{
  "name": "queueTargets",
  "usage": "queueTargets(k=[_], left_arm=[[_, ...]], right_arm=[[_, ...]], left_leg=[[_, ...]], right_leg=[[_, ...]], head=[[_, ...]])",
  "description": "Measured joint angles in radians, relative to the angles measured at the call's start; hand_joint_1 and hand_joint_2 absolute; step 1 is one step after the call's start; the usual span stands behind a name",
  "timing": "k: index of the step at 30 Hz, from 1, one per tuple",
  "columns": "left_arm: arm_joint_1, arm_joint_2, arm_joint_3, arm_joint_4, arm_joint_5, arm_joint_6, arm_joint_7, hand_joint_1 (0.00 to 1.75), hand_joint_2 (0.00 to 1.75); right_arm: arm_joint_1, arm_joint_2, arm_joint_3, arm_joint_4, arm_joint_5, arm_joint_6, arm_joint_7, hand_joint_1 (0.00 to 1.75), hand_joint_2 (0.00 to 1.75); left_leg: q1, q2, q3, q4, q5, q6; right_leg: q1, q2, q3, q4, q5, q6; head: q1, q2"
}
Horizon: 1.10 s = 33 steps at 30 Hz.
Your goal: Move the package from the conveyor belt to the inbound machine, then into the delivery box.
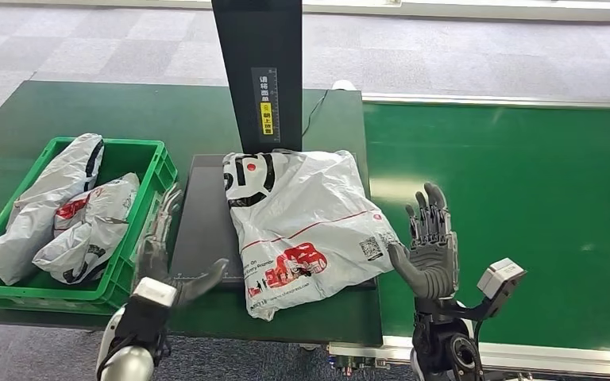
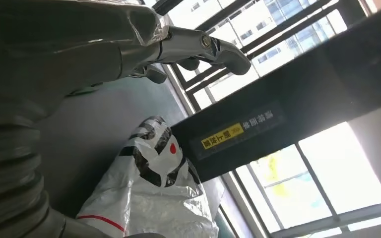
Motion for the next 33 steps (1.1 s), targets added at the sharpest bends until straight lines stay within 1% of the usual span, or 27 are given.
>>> queueTargets(k=[3, 6, 9, 12, 17, 21, 28, 30, 32, 33], left_arm=[[-0.130, 0.006, -0.053, 0.138, -0.026, -0.004, 0.040, 0.00, 1.75], [-0.248, 0.012, -0.089, 0.294, -0.012, -0.013, 0.050, 0.00, 1.75], [-0.345, 0.013, -0.114, 0.450, 0.004, -0.043, 0.057, 0.00, 1.75], [-0.413, 0.008, -0.133, 0.594, 0.046, -0.086, 0.059, 0.00, 1.75], [-0.475, -0.008, -0.164, 0.811, 0.080, -0.123, 0.052, 0.00, 1.75], [-0.509, -0.016, -0.183, 0.943, 0.084, -0.138, 0.049, 0.00, 1.75], [-0.576, -0.027, -0.206, 1.075, 0.084, -0.169, 0.051, 0.00, 1.75], [-0.588, -0.030, -0.213, 1.095, 0.082, -0.170, 0.055, 0.08, 1.75], [-0.596, -0.032, -0.218, 1.110, 0.080, -0.171, 0.057, 0.94, 1.75], [-0.599, -0.033, -0.219, 1.115, 0.079, -0.171, 0.057, 1.34, 1.75]], right_arm=[[0.017, 0.015, -0.020, -0.014, 0.001, 0.000, 0.013, 0.00, 1.75], [0.036, 0.027, -0.043, -0.032, 0.003, 0.004, 0.028, 0.00, 1.75], [0.053, 0.036, -0.066, -0.054, 0.007, 0.016, 0.043, 0.00, 1.75], [0.067, 0.047, -0.091, -0.071, 0.012, 0.024, 0.058, 0.00, 1.75], [0.080, 0.064, -0.125, -0.091, 0.016, 0.034, 0.078, 0.00, 1.75], [0.085, 0.069, -0.140, -0.098, 0.011, 0.036, 0.089, 0.00, 1.75], [0.084, 0.070, -0.147, -0.099, -0.008, 0.038, 0.100, 0.00, 1.75], [0.083, 0.070, -0.148, -0.099, -0.012, 0.036, 0.101, 0.00, 1.75], [0.080, 0.070, -0.149, -0.098, -0.015, 0.030, 0.101, 0.00, 1.75], [0.080, 0.070, -0.149, -0.098, -0.016, 0.025, 0.101, 0.00, 1.75]], left_leg=[[0.000, 0.000, 0.000, 0.000, 0.000, 0.000], [0.000, 0.001, 0.000, 0.000, 0.000, 0.000], [0.000, 0.001, 0.000, 0.000, 0.000, 0.000], [0.000, 0.001, -0.001, 0.000, 0.000, 0.000], [0.000, 0.001, -0.002, 0.000, 0.000, 0.000], [0.000, 0.001, -0.002, 0.000, 0.000, 0.000], [0.000, 0.000, 0.004, 0.000, 0.000, 0.000], [0.000, -0.001, 0.006, 0.000, 0.000, 0.000], [0.000, -0.002, 0.009, 0.000, 0.000, 0.000], [-0.001, -0.002, 0.009, 0.000, 0.000, 0.000]], right_leg=[[0.000, 0.000, 0.000, 0.000, 0.001, 0.001], [0.000, 0.001, 0.000, 0.000, 0.001, 0.001], [0.000, 0.001, -0.001, 0.000, 0.001, 0.001], [0.000, 0.001, -0.002, 0.000, 0.001, 0.001], [0.000, 0.001, -0.002, 0.000, 0.001, 0.001], [0.000, 0.001, -0.002, 0.000, 0.001, 0.001], [0.000, 0.000, 0.005, 0.000, 0.001, 0.000], [0.000, -0.001, 0.008, 0.000, 0.000, 0.000], [0.000, -0.002, 0.011, 0.000, 0.000, 0.000], [0.000, -0.002, 0.012, 0.000, 0.000, 0.000]], head=[[0.000, 0.000], [0.000, 0.000], [0.000, 0.000], [0.000, 0.000], [0.000, 0.000], [0.000, 0.000], [0.000, 0.000], [0.000, 0.000], [0.000, 0.000], [0.000, 0.000]])
